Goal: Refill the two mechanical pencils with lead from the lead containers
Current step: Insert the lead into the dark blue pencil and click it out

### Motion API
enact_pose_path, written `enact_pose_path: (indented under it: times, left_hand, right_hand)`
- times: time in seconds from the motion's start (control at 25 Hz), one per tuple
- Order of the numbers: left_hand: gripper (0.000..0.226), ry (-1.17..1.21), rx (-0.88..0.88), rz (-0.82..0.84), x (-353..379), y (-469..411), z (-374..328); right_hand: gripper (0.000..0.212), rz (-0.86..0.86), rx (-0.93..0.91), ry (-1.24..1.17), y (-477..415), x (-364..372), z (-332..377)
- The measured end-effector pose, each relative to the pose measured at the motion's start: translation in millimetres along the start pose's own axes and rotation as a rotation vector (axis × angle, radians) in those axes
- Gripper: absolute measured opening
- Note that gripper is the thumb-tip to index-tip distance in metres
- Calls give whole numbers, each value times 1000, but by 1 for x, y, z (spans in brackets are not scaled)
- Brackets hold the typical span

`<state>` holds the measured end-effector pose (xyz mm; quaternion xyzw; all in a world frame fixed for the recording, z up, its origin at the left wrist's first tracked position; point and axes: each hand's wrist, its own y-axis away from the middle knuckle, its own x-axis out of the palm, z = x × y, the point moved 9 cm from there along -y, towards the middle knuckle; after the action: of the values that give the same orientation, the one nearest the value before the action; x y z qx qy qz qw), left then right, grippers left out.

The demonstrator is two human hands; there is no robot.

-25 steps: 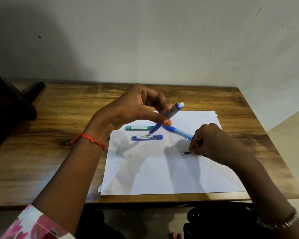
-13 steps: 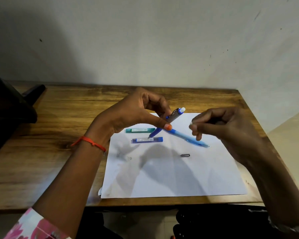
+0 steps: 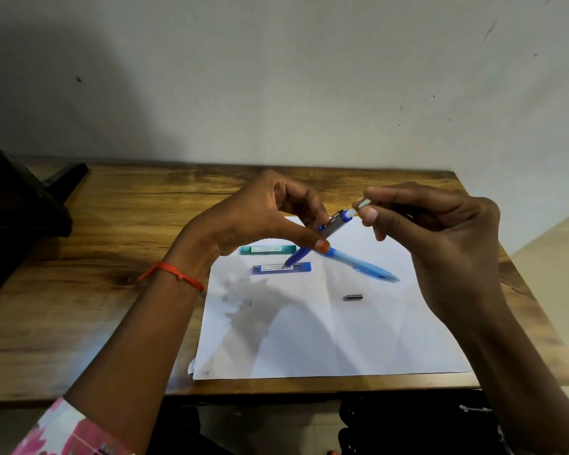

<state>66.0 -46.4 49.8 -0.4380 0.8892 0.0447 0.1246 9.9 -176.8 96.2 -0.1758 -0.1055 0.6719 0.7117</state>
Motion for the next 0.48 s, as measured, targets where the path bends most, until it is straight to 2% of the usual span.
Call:
enact_pose_path:
  times: [0.32,0.48]
  left_hand:
    - [21,-28,-10,-1,1,-1,0]
    - [23,-36,-26,-5,0,0,1]
  right_hand:
    - [21,19,-61,153,0,-2,3]
    - [14,52,-126,242,1,-2,8]
